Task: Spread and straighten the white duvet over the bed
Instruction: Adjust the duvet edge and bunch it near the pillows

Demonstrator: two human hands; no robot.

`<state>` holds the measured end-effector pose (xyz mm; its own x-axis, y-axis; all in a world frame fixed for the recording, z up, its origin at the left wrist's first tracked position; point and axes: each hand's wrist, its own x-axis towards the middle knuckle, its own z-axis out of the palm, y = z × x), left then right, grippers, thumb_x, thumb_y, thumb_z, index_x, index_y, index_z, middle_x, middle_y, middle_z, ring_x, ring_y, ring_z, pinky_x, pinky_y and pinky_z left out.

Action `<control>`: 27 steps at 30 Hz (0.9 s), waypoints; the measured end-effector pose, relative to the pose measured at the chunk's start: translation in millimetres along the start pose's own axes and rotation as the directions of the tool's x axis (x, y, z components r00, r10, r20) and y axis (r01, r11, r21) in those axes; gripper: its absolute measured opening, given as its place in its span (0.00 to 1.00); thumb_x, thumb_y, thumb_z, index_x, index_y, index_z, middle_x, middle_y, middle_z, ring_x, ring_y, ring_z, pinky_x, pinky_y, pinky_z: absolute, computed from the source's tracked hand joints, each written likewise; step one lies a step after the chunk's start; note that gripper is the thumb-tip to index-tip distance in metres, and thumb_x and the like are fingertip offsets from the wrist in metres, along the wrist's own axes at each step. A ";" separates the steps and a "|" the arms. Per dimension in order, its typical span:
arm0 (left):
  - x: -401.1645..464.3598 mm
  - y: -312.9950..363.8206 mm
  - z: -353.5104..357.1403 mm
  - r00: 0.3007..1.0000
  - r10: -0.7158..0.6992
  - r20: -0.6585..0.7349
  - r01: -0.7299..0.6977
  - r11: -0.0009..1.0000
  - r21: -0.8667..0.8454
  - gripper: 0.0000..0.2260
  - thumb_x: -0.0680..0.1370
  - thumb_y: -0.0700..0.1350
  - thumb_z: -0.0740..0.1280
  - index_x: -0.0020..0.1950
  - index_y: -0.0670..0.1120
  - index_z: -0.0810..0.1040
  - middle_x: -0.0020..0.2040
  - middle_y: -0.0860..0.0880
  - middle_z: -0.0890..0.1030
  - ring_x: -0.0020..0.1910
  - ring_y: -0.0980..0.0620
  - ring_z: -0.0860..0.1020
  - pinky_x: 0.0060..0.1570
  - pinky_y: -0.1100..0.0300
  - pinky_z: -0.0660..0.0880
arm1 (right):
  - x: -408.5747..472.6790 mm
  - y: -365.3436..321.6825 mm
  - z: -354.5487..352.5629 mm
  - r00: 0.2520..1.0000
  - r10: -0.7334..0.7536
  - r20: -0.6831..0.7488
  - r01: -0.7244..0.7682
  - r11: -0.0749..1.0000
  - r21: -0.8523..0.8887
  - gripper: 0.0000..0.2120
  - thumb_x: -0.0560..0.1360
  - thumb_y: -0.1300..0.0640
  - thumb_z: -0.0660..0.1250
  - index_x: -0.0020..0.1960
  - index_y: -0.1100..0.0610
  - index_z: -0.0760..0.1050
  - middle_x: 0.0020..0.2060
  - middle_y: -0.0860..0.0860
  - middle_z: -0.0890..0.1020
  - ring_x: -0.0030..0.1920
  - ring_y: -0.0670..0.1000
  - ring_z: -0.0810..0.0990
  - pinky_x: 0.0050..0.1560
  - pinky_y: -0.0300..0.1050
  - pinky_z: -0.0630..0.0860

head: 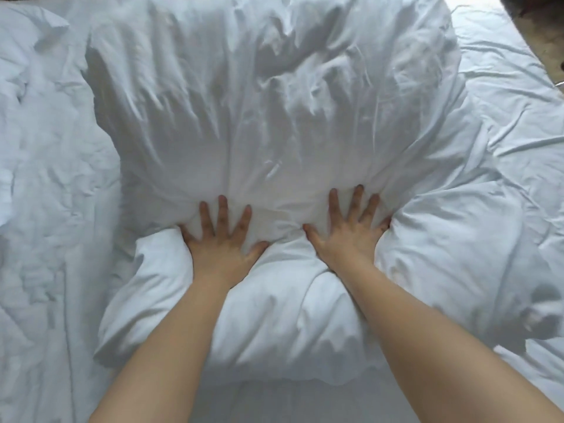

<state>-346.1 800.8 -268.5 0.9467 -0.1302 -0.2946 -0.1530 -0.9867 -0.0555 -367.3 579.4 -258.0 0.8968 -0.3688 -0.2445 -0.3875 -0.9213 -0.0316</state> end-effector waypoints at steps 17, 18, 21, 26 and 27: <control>-128.1 4.4 -74.8 0.980 -0.046 0.193 0.061 0.995 -0.076 0.40 0.67 0.76 0.34 0.76 0.62 0.38 0.78 0.52 0.36 0.77 0.46 0.36 0.65 0.29 0.33 | -128.2 36.4 -61.9 0.978 -0.181 0.104 0.175 0.983 0.062 0.42 0.67 0.24 0.39 0.77 0.41 0.42 0.77 0.50 0.38 0.76 0.56 0.35 0.70 0.67 0.37; -135.8 5.2 -70.3 0.985 -0.057 0.160 0.067 0.996 -0.059 0.40 0.67 0.77 0.34 0.76 0.61 0.38 0.78 0.52 0.36 0.76 0.46 0.36 0.64 0.29 0.33 | -135.1 37.5 -55.8 0.976 -0.195 0.100 0.191 0.981 0.046 0.43 0.65 0.24 0.35 0.77 0.41 0.41 0.77 0.50 0.37 0.76 0.56 0.34 0.69 0.67 0.36; -144.6 6.1 -53.0 0.992 -0.091 0.091 0.096 0.994 -0.059 0.40 0.67 0.77 0.36 0.76 0.61 0.36 0.77 0.53 0.35 0.76 0.47 0.34 0.63 0.27 0.35 | -140.7 43.8 -38.1 0.974 -0.214 0.074 0.214 0.977 0.008 0.42 0.67 0.24 0.37 0.76 0.40 0.39 0.77 0.51 0.37 0.76 0.57 0.34 0.67 0.69 0.34; -123.9 14.2 -18.7 0.992 -0.112 0.055 0.116 0.991 -0.070 0.41 0.67 0.78 0.37 0.74 0.61 0.32 0.76 0.53 0.32 0.75 0.46 0.32 0.63 0.24 0.42 | -124.6 48.6 -4.4 0.971 -0.238 0.018 0.238 0.971 -0.029 0.40 0.69 0.25 0.40 0.77 0.41 0.39 0.77 0.53 0.37 0.76 0.60 0.35 0.68 0.72 0.37; -119.2 14.5 -9.9 0.992 -0.116 0.044 0.119 0.990 -0.073 0.40 0.67 0.77 0.38 0.74 0.61 0.31 0.76 0.53 0.31 0.75 0.46 0.32 0.63 0.24 0.42 | -121.2 47.0 3.2 0.972 -0.236 0.012 0.236 0.971 -0.027 0.41 0.68 0.26 0.40 0.77 0.41 0.39 0.77 0.54 0.37 0.76 0.60 0.35 0.68 0.72 0.37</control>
<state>-458.3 801.1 -224.7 0.9445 -0.0102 -0.3282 -0.0180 -0.9996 -0.0207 -494.9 581.1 -233.0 0.9602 -0.1392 -0.2422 -0.1587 -0.9853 -0.0626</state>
